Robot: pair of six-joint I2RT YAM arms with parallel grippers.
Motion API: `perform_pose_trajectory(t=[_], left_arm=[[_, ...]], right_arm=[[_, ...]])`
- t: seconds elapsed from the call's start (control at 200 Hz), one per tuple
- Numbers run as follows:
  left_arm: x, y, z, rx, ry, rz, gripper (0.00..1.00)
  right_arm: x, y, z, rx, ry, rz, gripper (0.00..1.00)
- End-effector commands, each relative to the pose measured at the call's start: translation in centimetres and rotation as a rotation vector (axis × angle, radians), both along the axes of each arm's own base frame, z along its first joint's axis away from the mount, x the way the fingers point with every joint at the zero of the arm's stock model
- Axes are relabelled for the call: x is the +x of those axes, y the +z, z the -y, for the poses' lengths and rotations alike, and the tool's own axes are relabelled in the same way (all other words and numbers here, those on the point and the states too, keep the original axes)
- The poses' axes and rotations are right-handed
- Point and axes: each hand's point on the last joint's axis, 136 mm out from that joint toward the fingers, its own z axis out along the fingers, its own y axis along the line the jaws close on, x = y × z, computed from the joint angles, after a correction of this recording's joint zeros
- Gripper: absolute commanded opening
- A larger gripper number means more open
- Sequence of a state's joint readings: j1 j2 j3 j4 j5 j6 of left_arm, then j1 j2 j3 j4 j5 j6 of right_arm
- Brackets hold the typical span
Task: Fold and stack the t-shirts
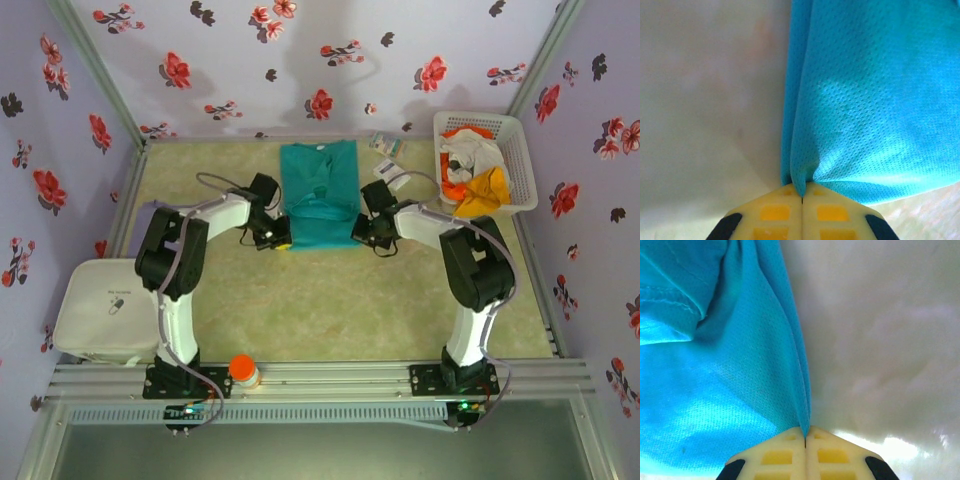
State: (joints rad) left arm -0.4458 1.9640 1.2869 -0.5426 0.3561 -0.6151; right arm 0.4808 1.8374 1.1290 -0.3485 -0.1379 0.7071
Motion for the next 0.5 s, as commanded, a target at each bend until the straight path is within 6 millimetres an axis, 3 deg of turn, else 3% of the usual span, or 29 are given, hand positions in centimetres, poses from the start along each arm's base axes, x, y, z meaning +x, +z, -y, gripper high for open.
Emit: perform_pose_trajectory(t=[0.0, 0.29, 0.495], left_arm=[[-2.3, 0.9, -0.6, 0.014, 0.009, 0.002, 0.0], [-9.5, 0.7, -1.7, 0.029, 0.012, -0.042, 0.0], [-14.3, 1.0, -1.8, 0.058, 0.04, -0.068, 0.0]], right_arm=[[-3.9, -0.2, -0.1, -0.033, 0.03, -0.054, 0.0], [-12.5, -1.5, -0.6, -0.094, 0.075, -0.123, 0.0], [-16.7, -1.9, 0.4, -0.129, 0.072, -0.135, 0.0]])
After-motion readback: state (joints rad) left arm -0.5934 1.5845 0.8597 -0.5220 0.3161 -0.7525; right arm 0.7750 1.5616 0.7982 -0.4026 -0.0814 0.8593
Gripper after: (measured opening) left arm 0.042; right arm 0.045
